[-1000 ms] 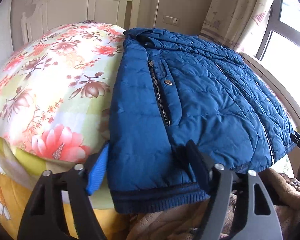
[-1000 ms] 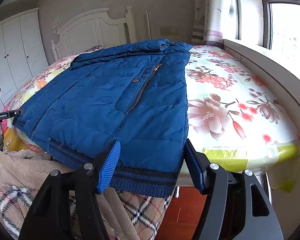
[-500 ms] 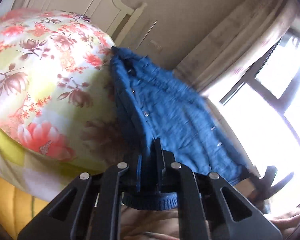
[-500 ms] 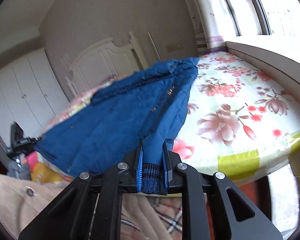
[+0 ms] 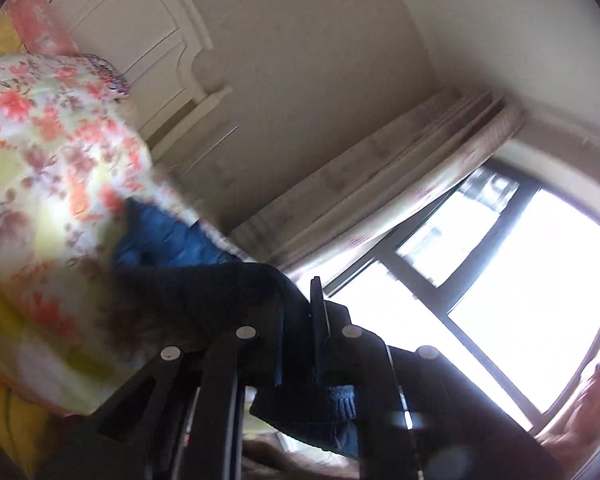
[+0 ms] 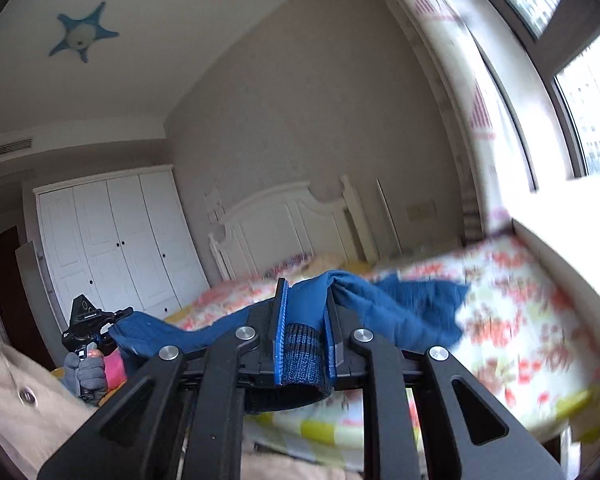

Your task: Fold large clothes

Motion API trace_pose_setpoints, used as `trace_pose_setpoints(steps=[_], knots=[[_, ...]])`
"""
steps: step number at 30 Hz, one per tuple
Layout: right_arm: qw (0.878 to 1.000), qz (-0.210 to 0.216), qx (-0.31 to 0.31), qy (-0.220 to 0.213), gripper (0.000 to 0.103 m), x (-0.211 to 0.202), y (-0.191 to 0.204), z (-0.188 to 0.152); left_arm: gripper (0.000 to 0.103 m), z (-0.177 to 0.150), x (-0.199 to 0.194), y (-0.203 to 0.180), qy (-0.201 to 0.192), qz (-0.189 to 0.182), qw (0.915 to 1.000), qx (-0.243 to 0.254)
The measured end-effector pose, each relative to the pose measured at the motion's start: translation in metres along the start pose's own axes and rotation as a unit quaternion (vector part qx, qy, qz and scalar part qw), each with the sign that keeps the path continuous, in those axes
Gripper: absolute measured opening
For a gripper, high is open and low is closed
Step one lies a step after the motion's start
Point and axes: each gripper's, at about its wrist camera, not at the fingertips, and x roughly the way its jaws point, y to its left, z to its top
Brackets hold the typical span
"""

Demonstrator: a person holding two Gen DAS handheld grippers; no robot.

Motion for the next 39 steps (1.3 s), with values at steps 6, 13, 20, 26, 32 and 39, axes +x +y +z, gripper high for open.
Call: trace_pose_setpoints(steps=[6, 13, 20, 26, 32, 39], knots=[[0.997, -0.050, 0.020, 0.048, 0.017, 0.102, -0.041, 0.053, 0.011, 0.072, 0.092, 0.005, 0.029, 0.045, 0.9985, -0.013], [0.964, -0.144, 0.142, 0.175, 0.028, 0.247, -0.169, 0.034, 0.057, 0.142, 0.224, 0.112, 0.043, 0.183, 0.9758, -0.112], [0.959, -0.212, 0.074, 0.170, 0.069, 0.237, -0.195, 0.019, 0.066, 0.165, 0.227, 0.146, 0.042, 0.275, 0.9591, -0.055], [0.945, -0.201, 0.022, 0.256, 0.069, 0.262, -0.208, -0.009, 0.076, 0.137, 0.267, 0.154, 0.151, 0.286, 0.9461, 0.019], [0.932, -0.187, 0.013, 0.310, 0.069, 0.299, -0.214, -0.038, 0.079, 0.107, 0.337, 0.161, 0.244, 0.315, 0.9118, 0.100], [0.923, -0.179, 0.018, 0.341, 0.069, 0.322, -0.235, -0.051, 0.079, 0.090, 0.395, 0.188, 0.318, 0.310, 0.8870, 0.127]])
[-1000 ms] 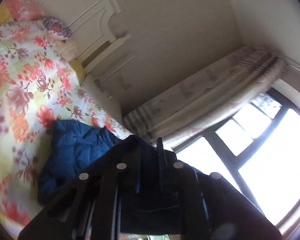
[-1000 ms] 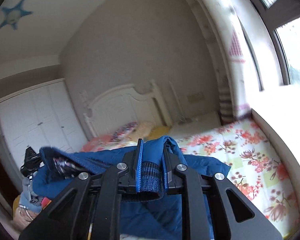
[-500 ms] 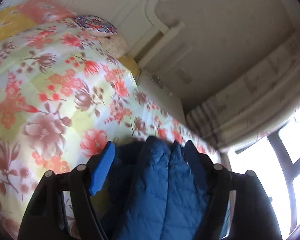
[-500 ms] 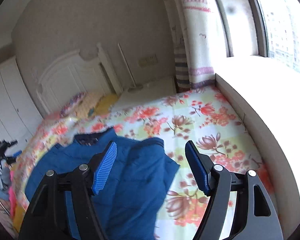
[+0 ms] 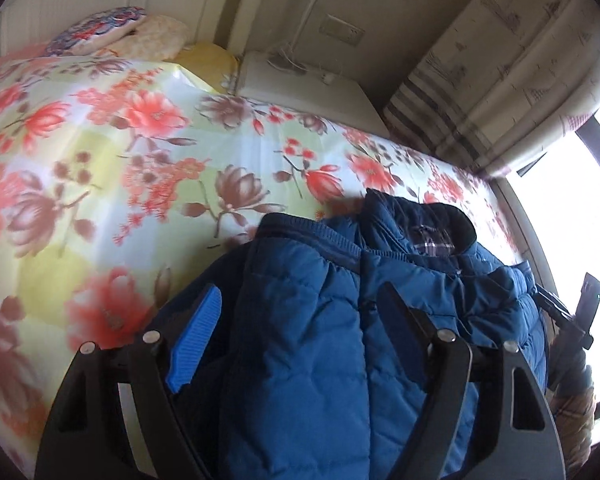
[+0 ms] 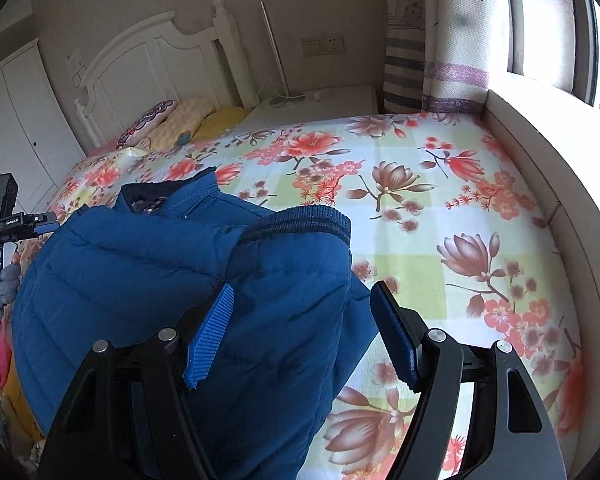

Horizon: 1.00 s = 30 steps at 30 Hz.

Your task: Fold large clothes

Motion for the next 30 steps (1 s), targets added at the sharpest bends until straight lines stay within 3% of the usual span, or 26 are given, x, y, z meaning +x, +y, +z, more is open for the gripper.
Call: trace_pose_setpoints(steps=[3, 4, 5, 6, 7, 10, 11, 14, 16, 19, 21, 23, 25, 30], knots=[[1.000, 0.009, -0.006, 0.000, 0.067, 0.006, 0.001, -0.001, 0.075, 0.000, 0.018, -0.011, 0.014, 0.005, 0.9993, 0.034], [1.000, 0.011, -0.013, -0.008, 0.047, 0.005, 0.002, -0.002, 0.064, -0.002, 0.020, -0.014, 0.012, 0.018, 0.9987, 0.046], [0.999, 0.001, -0.031, -0.029, 0.023, -0.001, 0.008, -0.004, 0.025, -0.006, 0.021, -0.016, 0.005, 0.040, 0.9977, 0.055], [0.997, -0.014, -0.049, -0.053, 0.018, -0.010, 0.016, -0.007, 0.011, -0.009, 0.018, -0.017, -0.005, 0.052, 0.9970, 0.057], [0.994, -0.034, -0.071, -0.081, 0.009, -0.024, 0.028, -0.012, 0.008, -0.015, 0.005, -0.017, -0.037, 0.051, 0.9963, 0.060], [0.984, -0.056, -0.108, -0.133, 0.005, -0.064, 0.051, -0.013, 0.005, -0.031, -0.042, -0.011, -0.110, 0.018, 0.9928, 0.043], [0.982, -0.056, -0.110, -0.143, 0.004, -0.073, 0.053, -0.009, 0.005, -0.034, -0.060, -0.004, -0.125, -0.007, 0.9918, 0.026], [0.978, -0.062, -0.120, -0.157, 0.003, -0.092, 0.061, 0.022, 0.005, -0.022, -0.092, 0.004, -0.145, -0.034, 0.9888, 0.002], [0.980, -0.076, -0.117, -0.144, 0.003, -0.079, 0.066, 0.051, 0.005, -0.002, -0.092, 0.006, -0.134, -0.033, 0.9901, -0.023], [0.988, -0.102, -0.095, -0.069, 0.004, -0.019, 0.055, 0.077, 0.005, 0.026, -0.056, 0.011, -0.090, 0.008, 0.9947, -0.047], [0.991, -0.114, -0.068, -0.012, 0.004, 0.027, 0.042, 0.074, 0.005, 0.032, -0.020, 0.018, -0.057, 0.025, 0.9959, -0.066], [0.992, -0.113, -0.054, 0.023, 0.004, 0.062, 0.032, 0.059, 0.007, 0.026, 0.018, 0.024, -0.032, 0.070, 0.9954, -0.057], [0.992, -0.111, -0.049, 0.022, 0.004, 0.073, 0.030, 0.045, 0.009, 0.017, 0.035, 0.030, -0.021, 0.072, 0.9954, -0.059], [0.993, -0.104, -0.042, 0.023, 0.004, 0.071, 0.025, 0.045, 0.015, 0.015, 0.033, 0.028, -0.024, 0.096, 0.9941, -0.045]])
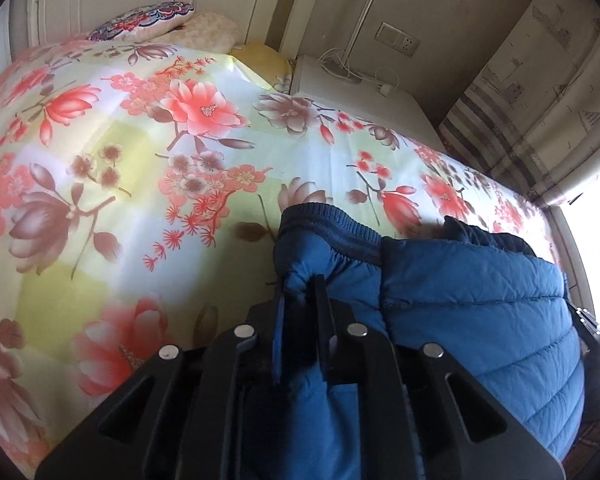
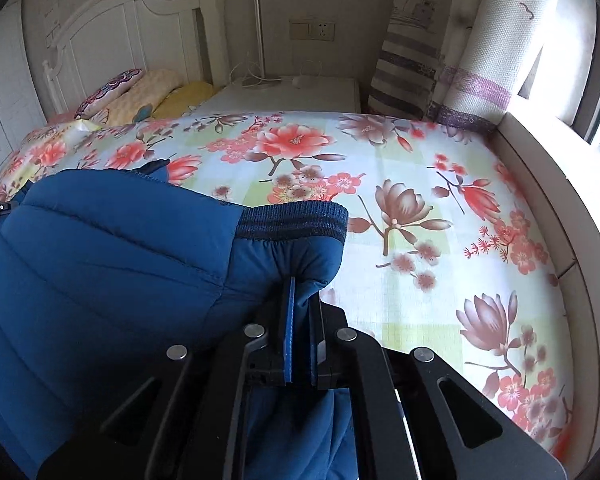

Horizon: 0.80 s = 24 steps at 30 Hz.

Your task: Fold large clothes

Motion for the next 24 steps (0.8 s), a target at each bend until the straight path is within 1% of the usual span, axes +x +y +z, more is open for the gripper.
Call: trace_pose_setpoints(steps=[4, 5, 6, 7, 8, 9, 10, 11, 12, 13, 14, 15, 17, 19, 20, 22, 24], knots=[[1.000, 0.008, 0.018, -0.006, 0.004, 0.006, -0.001, -0.007, 0.019, -0.004, 0.001, -0.008, -0.010, 0.029, 0.9994, 0.014], [1.000, 0.011, 0.022, -0.008, 0.004, 0.006, -0.002, -0.009, 0.023, -0.005, 0.002, -0.009, -0.011, 0.038, 0.9991, 0.016], [1.000, 0.010, 0.026, -0.009, 0.004, 0.006, -0.004, -0.009, 0.030, -0.006, 0.002, -0.008, -0.011, 0.043, 0.9989, 0.015], [0.999, 0.003, 0.031, -0.009, 0.004, 0.006, -0.006, -0.010, 0.035, -0.006, 0.002, -0.006, -0.012, 0.048, 0.9987, 0.010], [0.999, 0.001, 0.036, -0.010, 0.004, 0.005, -0.008, -0.010, 0.044, -0.005, 0.001, -0.003, -0.013, 0.051, 0.9986, 0.001], [0.999, 0.005, 0.041, -0.010, 0.005, 0.005, -0.010, -0.011, 0.053, -0.005, 0.001, 0.004, -0.014, 0.045, 0.9987, -0.017], [0.999, 0.014, 0.048, -0.012, 0.007, 0.004, -0.013, -0.011, 0.056, -0.004, 0.000, 0.011, -0.013, 0.037, 0.9986, -0.035], [0.999, 0.019, 0.050, -0.013, 0.014, 0.001, -0.015, -0.011, 0.060, -0.004, -0.001, 0.016, -0.013, 0.027, 0.9984, -0.048], [0.998, 0.021, 0.054, -0.010, 0.025, -0.002, -0.017, -0.011, 0.064, -0.003, -0.006, 0.024, -0.011, 0.009, 0.9978, -0.065], [0.998, 0.019, 0.066, -0.006, 0.060, -0.010, -0.022, -0.013, 0.065, -0.003, -0.015, 0.031, -0.009, -0.009, 0.9968, -0.079], [0.997, 0.037, 0.071, -0.006, 0.076, -0.017, -0.025, -0.015, 0.067, -0.005, -0.021, 0.035, -0.010, -0.025, 0.9960, -0.085], [0.994, 0.076, 0.074, -0.006, 0.078, -0.028, -0.029, -0.020, 0.071, -0.008, -0.035, 0.041, -0.011, -0.047, 0.9951, -0.086], [0.988, 0.133, 0.076, 0.002, 0.082, -0.049, -0.035, -0.036, 0.077, -0.025, -0.063, 0.046, -0.017, -0.065, 0.9958, -0.062], [0.985, 0.159, 0.071, 0.019, 0.082, -0.065, -0.036, -0.057, 0.079, -0.047, -0.077, 0.046, -0.006, -0.074, 0.9965, -0.038], [0.983, 0.172, 0.067, 0.027, 0.082, -0.072, -0.035, -0.069, 0.079, -0.067, -0.083, 0.048, 0.007, -0.083, 0.9963, -0.025], [0.976, 0.201, 0.068, 0.040, 0.082, -0.085, -0.030, -0.096, 0.079, -0.098, -0.084, 0.049, 0.034, -0.101, 0.9941, -0.022], [0.970, 0.227, 0.077, 0.043, 0.080, -0.093, -0.025, -0.116, 0.081, -0.124, -0.083, 0.052, 0.049, -0.123, 0.9908, -0.027]])
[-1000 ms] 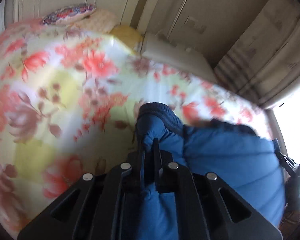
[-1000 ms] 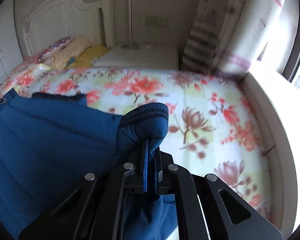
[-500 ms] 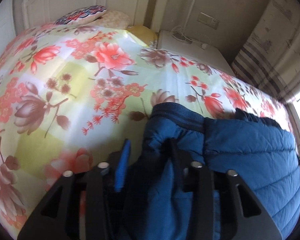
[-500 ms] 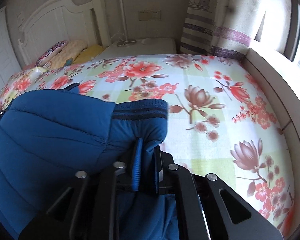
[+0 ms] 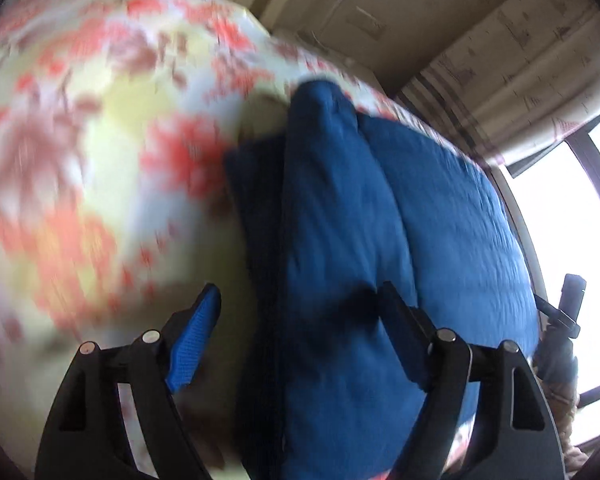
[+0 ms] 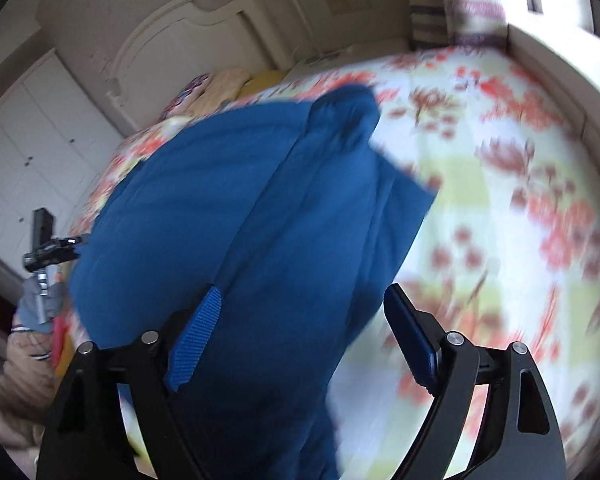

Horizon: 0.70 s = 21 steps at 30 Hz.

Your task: Fold large clothes

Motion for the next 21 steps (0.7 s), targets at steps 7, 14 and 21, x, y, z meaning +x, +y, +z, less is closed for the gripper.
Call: trace_pose_setpoints(steps=[7, 14, 21], knots=[[0.999, -0.002, -0.014, -0.039, 0.033, -0.018, 0.035, -0.045, 0.050, -0.042, -0.007, -0.015, -0.034, -0.039, 0.9985, -0.017], [0.999, -0.008, -0.027, -0.028, 0.033, -0.040, 0.050, -0.082, 0.047, -0.094, -0.038, -0.026, -0.025, -0.024, 0.9993, -0.011], [0.984, -0.115, -0.066, -0.115, 0.071, -0.095, 0.065, -0.052, 0.095, -0.089, -0.089, -0.070, -0.090, 0.067, 0.9916, 0.063]])
